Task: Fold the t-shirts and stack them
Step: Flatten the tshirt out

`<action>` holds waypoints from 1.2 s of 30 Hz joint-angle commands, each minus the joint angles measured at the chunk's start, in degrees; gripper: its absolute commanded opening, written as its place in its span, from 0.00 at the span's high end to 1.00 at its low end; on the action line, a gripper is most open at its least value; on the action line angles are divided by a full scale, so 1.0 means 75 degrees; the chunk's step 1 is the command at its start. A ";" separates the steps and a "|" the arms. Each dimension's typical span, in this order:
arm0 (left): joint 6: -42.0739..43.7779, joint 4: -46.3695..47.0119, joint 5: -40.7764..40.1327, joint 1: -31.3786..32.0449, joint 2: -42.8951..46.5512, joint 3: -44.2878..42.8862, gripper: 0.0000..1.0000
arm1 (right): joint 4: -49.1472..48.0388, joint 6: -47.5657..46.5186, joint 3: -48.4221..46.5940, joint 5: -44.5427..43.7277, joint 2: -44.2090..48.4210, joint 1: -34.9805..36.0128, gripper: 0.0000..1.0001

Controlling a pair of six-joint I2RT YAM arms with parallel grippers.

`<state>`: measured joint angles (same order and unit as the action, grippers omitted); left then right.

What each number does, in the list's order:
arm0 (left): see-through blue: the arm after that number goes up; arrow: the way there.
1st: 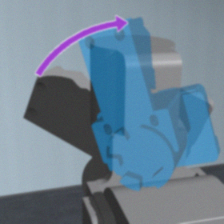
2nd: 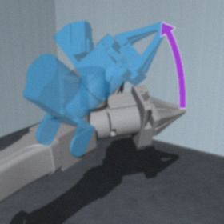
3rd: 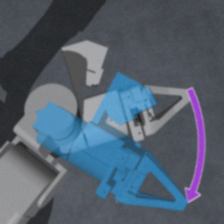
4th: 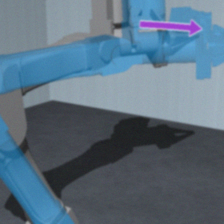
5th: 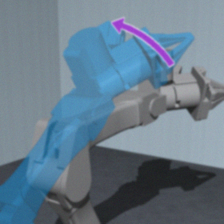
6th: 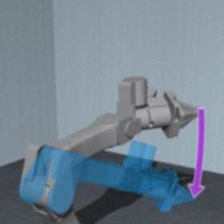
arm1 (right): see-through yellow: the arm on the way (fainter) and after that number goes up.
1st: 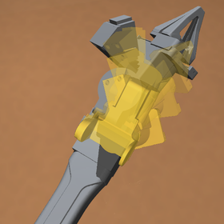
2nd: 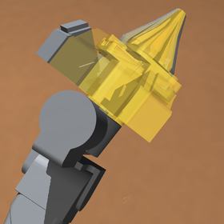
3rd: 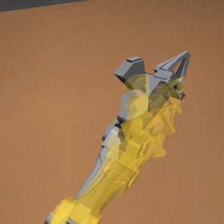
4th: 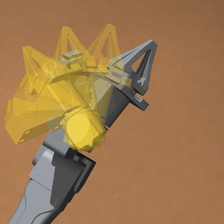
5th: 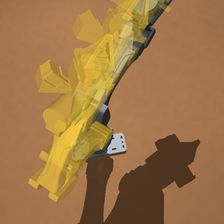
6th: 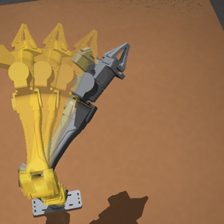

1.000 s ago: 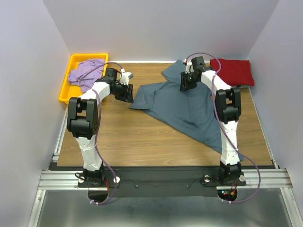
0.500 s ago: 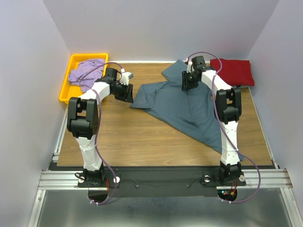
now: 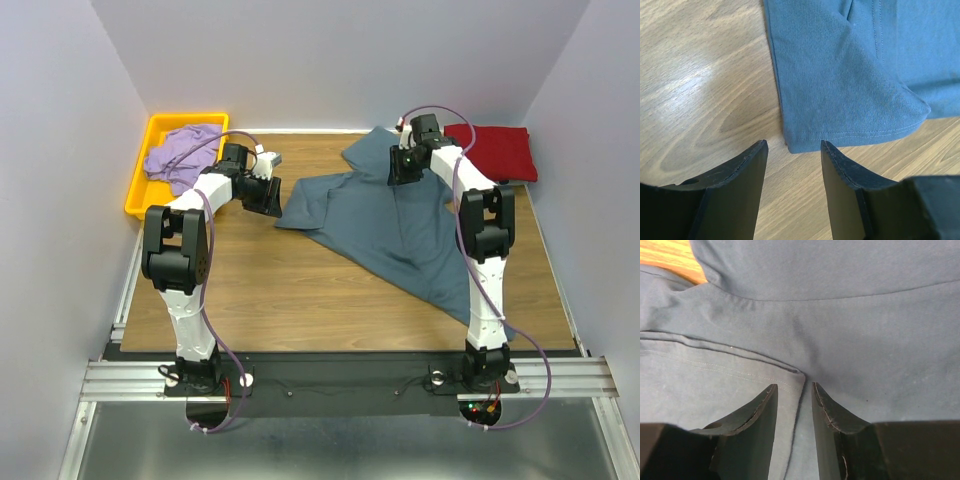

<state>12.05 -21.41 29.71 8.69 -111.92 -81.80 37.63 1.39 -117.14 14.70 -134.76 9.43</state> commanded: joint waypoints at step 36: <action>-0.0014 0.0007 0.0442 -0.0174 0.0496 -0.0414 0.44 | 0.0326 -0.0115 0.0677 0.2058 0.1748 0.0370 0.99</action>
<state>11.68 -21.39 30.04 8.36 -112.12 -82.65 39.20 1.74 -112.64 23.92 -131.09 9.78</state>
